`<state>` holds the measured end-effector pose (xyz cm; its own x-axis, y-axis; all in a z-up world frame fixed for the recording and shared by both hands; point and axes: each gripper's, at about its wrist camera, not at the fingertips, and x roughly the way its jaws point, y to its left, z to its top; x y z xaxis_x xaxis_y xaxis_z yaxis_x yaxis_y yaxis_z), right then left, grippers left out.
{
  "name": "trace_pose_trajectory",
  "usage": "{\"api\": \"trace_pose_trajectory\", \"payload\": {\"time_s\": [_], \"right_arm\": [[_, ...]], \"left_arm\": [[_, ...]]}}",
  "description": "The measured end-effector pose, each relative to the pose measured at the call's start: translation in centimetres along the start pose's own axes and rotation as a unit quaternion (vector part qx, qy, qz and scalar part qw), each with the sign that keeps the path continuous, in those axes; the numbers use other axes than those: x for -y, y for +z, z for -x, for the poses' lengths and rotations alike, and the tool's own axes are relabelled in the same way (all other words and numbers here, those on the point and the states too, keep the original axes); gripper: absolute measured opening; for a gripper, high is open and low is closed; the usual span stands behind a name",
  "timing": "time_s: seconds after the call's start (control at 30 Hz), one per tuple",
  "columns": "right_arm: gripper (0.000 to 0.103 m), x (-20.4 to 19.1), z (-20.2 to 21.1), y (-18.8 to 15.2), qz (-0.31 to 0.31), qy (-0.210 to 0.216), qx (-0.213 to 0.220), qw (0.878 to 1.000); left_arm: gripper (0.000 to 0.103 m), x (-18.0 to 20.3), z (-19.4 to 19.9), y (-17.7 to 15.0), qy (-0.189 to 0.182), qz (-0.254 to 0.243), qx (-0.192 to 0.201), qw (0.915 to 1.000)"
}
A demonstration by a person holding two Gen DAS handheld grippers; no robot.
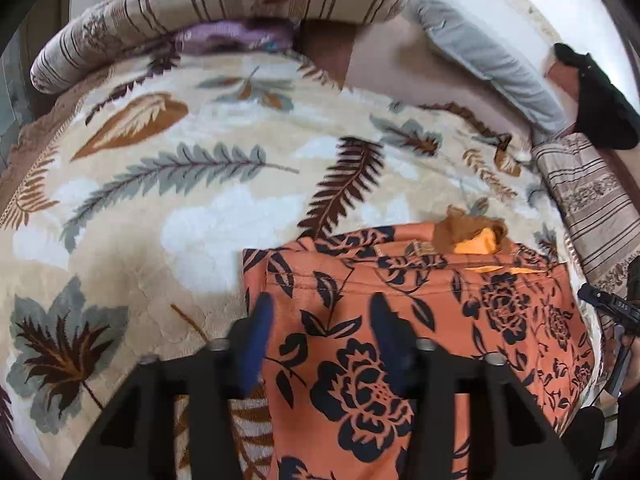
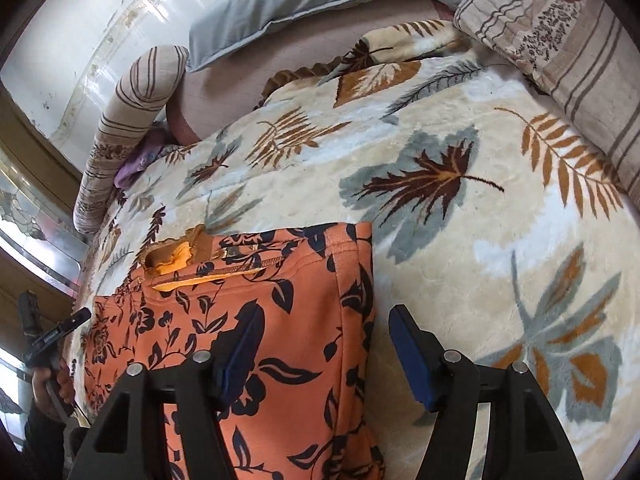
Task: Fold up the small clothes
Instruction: 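Lay the folded hem down on the blouse and open both tools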
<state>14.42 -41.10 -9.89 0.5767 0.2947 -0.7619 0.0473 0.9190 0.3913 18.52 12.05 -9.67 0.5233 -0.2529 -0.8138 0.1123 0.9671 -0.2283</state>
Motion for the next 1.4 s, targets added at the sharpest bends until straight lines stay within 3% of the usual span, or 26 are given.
{"api": "trace_pose_trajectory", "payload": {"time_s": [0.13,0.2,0.23,0.27,0.3,0.37,0.67,0.77,0.83,0.87,0.93,1.0,1.1,1.13,1.17,1.23,1.33,1.37,1.4], "right_arm": [[0.067,-0.6,-1.4,0.9,0.029,-0.021,-0.003,0.999],[0.062,-0.6,-2.5,1.3,0.031,-0.029,-0.013,0.999],[0.047,-0.6,-3.0,1.4,0.033,-0.032,-0.018,0.999],[0.031,-0.8,-3.4,1.5,0.040,-0.043,-0.019,0.998],[0.028,-1.0,-3.4,1.4,0.045,-0.050,-0.017,0.998],[0.011,-1.5,-3.2,1.3,0.058,-0.064,-0.014,0.996],[0.008,-4.7,1.2,2.6,0.112,-0.118,0.062,0.985],[0.008,-4.4,0.0,3.7,0.103,-0.127,0.061,0.985],[0.008,-3.5,-2.4,3.9,0.090,-0.128,0.037,0.987],[0.008,-2.4,-4.4,3.8,0.074,-0.124,0.004,0.990],[0.010,-1.2,-6.3,3.1,0.047,-0.120,-0.020,0.992],[0.012,-0.9,-5.5,2.7,0.029,-0.108,0.001,0.994],[0.042,-1.3,-3.8,2.6,0.032,-0.130,0.008,0.991],[0.066,-1.4,-3.0,2.5,0.029,-0.132,0.017,0.991],[0.073,-1.5,-1.4,2.3,0.020,-0.130,0.038,0.991],[0.073,-1.6,1.3,1.7,0.001,-0.113,0.064,0.992],[0.073,-2.4,4.2,0.1,-0.029,-0.037,0.067,0.997],[0.073,-2.9,5.0,-0.8,-0.036,-0.005,0.064,0.997],[0.073,-3.4,5.8,-1.8,-0.045,0.028,0.059,0.997]], "left_arm": [[0.046,0.0,-0.4,0.2,0.003,-0.003,-0.003,1.0000],[0.046,0.0,-0.7,0.3,0.005,-0.003,-0.008,1.0000],[0.044,0.0,-0.9,0.3,0.007,-0.003,-0.011,0.9999],[0.031,0.0,-1.1,0.3,0.012,-0.002,-0.014,0.9998],[0.014,-0.1,-1.3,0.3,0.016,-0.003,-0.016,0.9997],[0.008,-0.1,-1.4,0.3,0.028,-0.009,-0.016,0.9994],[0.004,-0.3,1.7,0.7,0.043,-0.012,0.045,0.9980],[0.004,-1.0,0.3,1.3,0.050,0.001,0.037,0.9981],[0.004,-1.5,-1.2,1.4,0.057,0.014,0.025,0.9980],[0.004,-1.8,-2.1,1.4,0.064,0.017,0.015,0.9977],[0.005,-2.0,-3.3,1.1,0.079,0.018,0.001,0.9967],[0.008,-1.8,-3.1,1.1,0.086,0.013,0.004,0.9962],[0.008,-2.2,-2.1,1.4,0.070,0.033,0.008,0.9970],[0.008,-2.1,-1.6,1.4,0.068,0.038,0.010,0.9969],[0.008,-2.0,-1.0,1.4,0.071,0.038,0.017,0.9967],[0.009,-1.5,0.7,1.2,0.078,0.028,0.032,0.9961],[0.011,0.0,3.9,0.1,0.073,0.007,0.054,0.9958],[0.020,0.6,5.0,-0.6,0.067,0.001,0.060,0.9959],[0.035,1.3,6.0,-1.4,0.061,-0.001,0.067,0.9959]]}}
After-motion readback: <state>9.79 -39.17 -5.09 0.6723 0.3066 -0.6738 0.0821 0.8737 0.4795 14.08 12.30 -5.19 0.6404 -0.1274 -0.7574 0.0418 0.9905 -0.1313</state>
